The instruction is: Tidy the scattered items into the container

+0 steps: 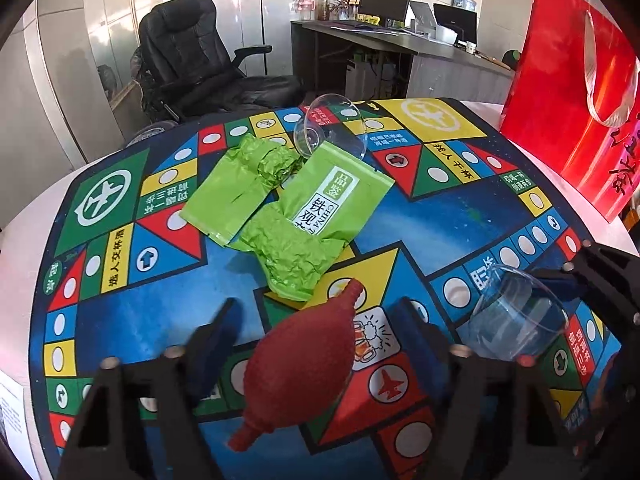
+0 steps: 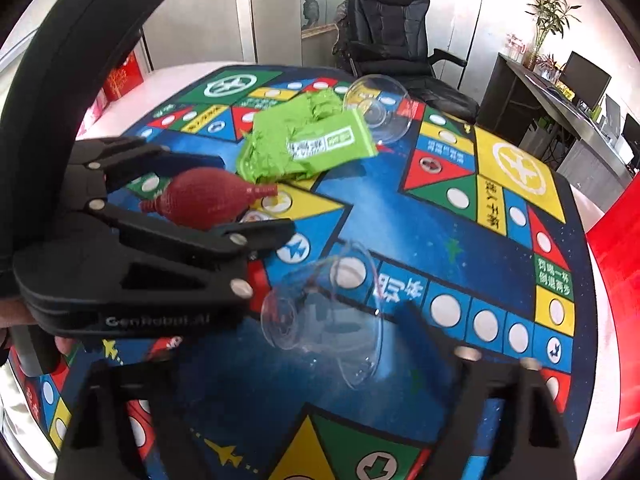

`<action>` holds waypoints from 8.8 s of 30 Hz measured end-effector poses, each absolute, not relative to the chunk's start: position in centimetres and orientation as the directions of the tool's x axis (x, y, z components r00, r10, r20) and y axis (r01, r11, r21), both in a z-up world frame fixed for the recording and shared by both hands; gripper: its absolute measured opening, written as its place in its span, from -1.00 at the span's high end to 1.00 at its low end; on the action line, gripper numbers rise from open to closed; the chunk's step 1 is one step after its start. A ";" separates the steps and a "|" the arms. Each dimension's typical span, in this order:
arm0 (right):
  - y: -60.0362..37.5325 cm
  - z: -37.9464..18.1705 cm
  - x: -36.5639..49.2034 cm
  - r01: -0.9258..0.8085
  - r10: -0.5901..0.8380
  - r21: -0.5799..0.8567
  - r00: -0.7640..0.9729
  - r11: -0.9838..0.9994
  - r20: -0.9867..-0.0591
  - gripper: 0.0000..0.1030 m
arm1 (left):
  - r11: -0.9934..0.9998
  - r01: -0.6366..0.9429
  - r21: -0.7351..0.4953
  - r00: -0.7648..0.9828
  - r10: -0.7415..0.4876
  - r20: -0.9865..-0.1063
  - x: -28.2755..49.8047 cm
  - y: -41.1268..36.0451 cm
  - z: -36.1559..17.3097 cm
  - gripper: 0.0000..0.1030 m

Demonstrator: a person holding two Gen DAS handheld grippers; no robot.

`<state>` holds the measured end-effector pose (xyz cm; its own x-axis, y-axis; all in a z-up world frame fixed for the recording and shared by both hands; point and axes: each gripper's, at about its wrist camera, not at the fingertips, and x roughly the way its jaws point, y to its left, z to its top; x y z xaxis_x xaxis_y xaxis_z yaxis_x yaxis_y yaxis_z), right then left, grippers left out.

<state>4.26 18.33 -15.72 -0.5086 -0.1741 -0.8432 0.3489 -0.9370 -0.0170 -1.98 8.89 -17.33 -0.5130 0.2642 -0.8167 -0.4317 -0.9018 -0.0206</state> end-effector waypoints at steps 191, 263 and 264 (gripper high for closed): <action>59.0 18.1 8.9 -0.030 -0.061 0.095 -0.570 -0.995 -0.819 -0.70 | -0.809 -0.586 0.044 -0.507 0.325 -0.798 -2.3 42.9 19.9 -1.00; 22.8 -4.5 14.0 -0.024 -0.094 0.139 -0.623 -0.990 -0.776 -0.93 | -0.975 -0.192 -0.111 -0.599 0.205 -0.774 8.5 -0.4 -8.2 -1.00; 23.0 -5.0 13.7 -0.023 -0.110 0.157 -0.613 -0.987 -0.783 -0.93 | -0.974 -0.187 -0.125 -0.593 0.214 -0.777 7.9 -0.6 -8.3 -1.00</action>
